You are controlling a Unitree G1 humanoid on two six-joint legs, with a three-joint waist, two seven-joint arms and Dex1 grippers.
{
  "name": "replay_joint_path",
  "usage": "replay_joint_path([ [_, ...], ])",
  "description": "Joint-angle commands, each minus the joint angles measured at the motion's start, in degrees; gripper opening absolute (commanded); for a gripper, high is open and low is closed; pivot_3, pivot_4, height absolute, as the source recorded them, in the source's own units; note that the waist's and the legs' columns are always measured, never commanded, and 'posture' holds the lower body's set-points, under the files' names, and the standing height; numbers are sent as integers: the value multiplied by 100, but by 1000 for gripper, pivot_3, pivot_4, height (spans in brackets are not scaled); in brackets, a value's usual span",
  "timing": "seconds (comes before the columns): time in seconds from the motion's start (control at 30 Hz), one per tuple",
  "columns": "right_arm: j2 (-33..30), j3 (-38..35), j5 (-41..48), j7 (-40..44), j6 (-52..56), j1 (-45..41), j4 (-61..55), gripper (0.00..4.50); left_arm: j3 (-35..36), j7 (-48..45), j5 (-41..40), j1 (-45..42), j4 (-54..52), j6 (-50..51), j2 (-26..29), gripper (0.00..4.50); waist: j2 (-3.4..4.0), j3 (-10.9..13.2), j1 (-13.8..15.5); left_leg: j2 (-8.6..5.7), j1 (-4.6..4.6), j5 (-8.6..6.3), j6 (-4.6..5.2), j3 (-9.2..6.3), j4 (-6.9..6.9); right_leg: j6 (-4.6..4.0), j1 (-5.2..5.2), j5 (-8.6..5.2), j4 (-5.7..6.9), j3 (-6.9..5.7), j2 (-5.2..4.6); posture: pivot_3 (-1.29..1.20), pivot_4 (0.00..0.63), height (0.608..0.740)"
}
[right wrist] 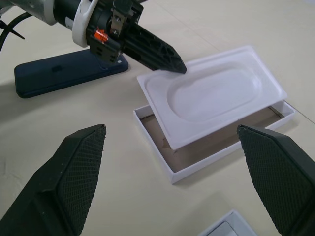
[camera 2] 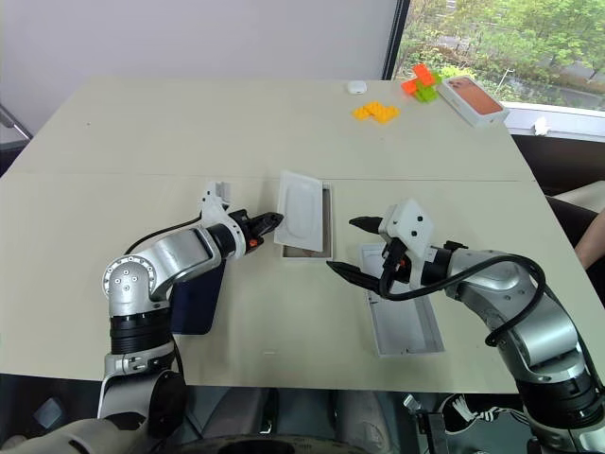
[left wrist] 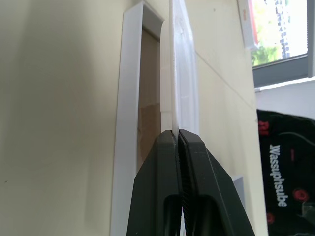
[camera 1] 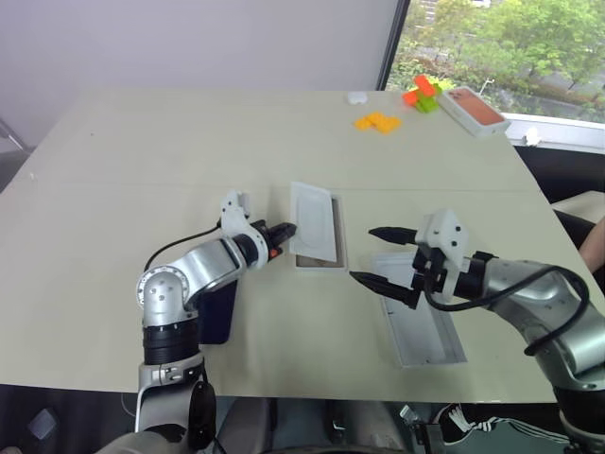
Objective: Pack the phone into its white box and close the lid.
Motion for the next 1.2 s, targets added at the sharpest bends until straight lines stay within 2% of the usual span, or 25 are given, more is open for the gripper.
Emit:
replay_joint_path([
  [0.03, 47, -59, 33, -4, -72, -49, -139, 4500, -97, -1, -129, -41, -76, -159, -2, 40, 0, 0, -4, 0, 0, 0, 0, 0, 0, 0, 0, 0, 0, 0, 0, 0, 150, 740],
  [0.63, 60, -25, 19, -13, -74, -82, -135, 4500, -283, -10, -194, 23, -2, -322, 53, 40, 0, 0, -6, 0, 1, 1, -1, 0, 0, 0, 0, 0, 0, 0, 0, 0, 150, 740],
  [0.73, 67, -17, 18, -15, -75, -96, -134, 4500, -299, 13, -217, 36, 14, -339, 40, 905, 0, 0, -6, 0, 1, 1, -1, 0, 0, 0, 0, 0, 0, 0, 0, 0, 150, 740],
  [0.93, 70, -9, 15, -19, -75, -100, -134, 4500, -297, 104, -379, 24, -35, -363, 130, 3757, 0, 0, -7, 0, 1, 1, -2, -1, 0, 0, 0, 0, 0, 0, 0, 0, 150, 740],
  [1.2, 77, -4, -7, -28, -96, -108, -99, 4500, -213, 222, -947, 159, -477, -554, 592, 3757, 1, 0, -9, 2, 2, 3, -5, -1, -1, 0, 0, 0, 0, 0, 1, 0, 150, 740],
])
